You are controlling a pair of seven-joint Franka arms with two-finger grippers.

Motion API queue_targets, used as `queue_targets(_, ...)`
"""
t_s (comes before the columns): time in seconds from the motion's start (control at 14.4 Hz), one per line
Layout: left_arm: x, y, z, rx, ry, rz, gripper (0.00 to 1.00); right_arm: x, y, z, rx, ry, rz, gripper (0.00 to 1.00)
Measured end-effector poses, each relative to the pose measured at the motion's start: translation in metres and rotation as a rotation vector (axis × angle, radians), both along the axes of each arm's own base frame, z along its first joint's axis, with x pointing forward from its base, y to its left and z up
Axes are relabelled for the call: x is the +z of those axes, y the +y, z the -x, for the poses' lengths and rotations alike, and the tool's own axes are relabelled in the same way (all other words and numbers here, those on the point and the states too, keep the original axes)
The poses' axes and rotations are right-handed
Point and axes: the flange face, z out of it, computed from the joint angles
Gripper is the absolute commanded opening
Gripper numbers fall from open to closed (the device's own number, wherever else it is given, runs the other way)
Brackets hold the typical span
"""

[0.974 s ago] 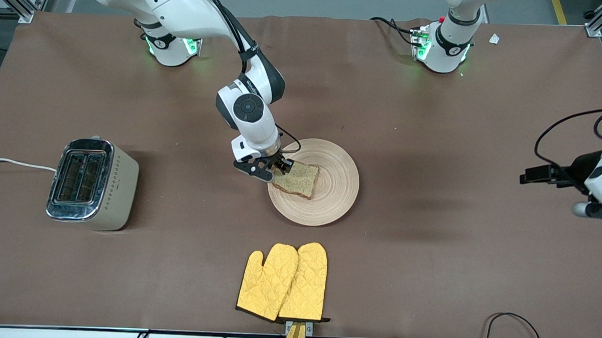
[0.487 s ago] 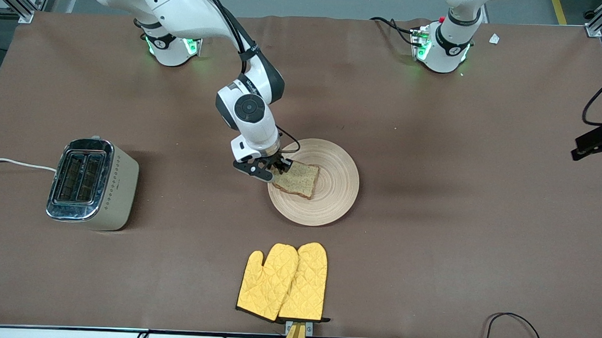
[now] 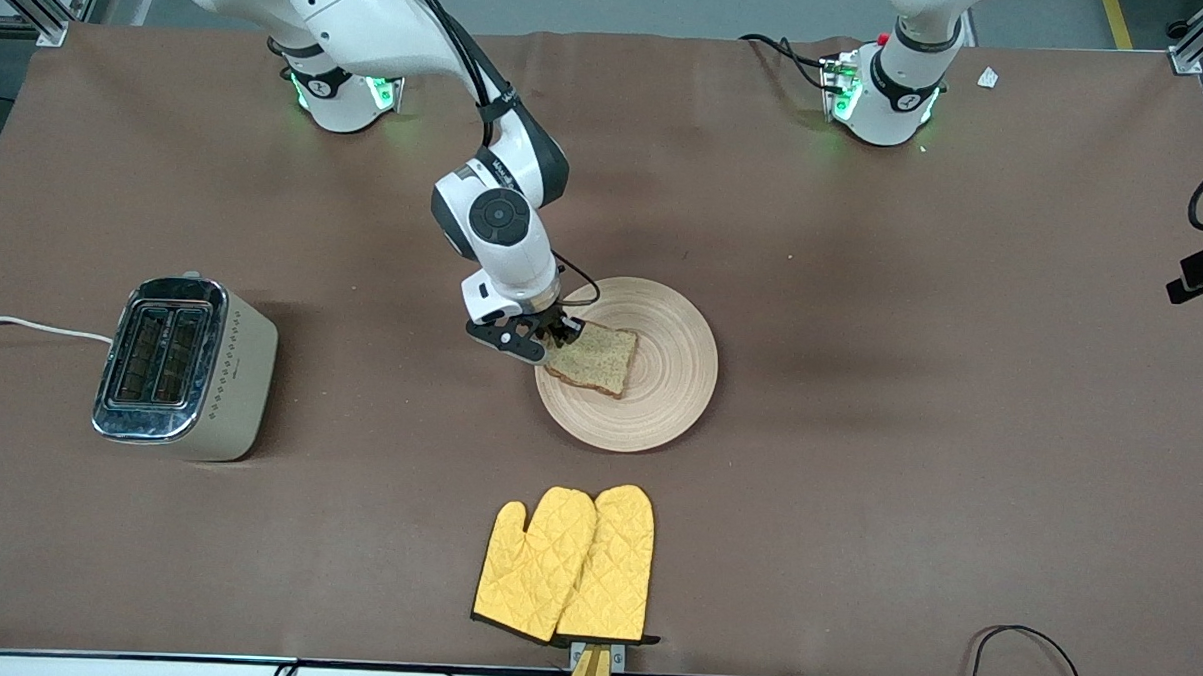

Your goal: Move plate and put bread in toaster

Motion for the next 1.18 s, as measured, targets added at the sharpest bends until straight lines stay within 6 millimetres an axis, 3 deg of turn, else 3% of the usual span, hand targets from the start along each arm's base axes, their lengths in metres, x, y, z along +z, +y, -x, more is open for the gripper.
queue_targets(0.28, 0.016, -0.032, 0.014, 0.036, 0.018, -0.028, 1.00, -0.001, 0.000, 0.000, -0.004, 0.001, 0.001, 0.28)
queue_targets(0.77, 0.017, -0.044, 0.035, 0.039, 0.049, -0.038, 1.00, -0.004, 0.008, 0.007, -0.014, 0.005, 0.002, 0.05)
queue_targets(1.18, 0.013, -0.051, 0.034, 0.029, 0.053, -0.039, 1.00, -0.004, 0.008, 0.007, -0.016, 0.006, 0.004, 0.01)
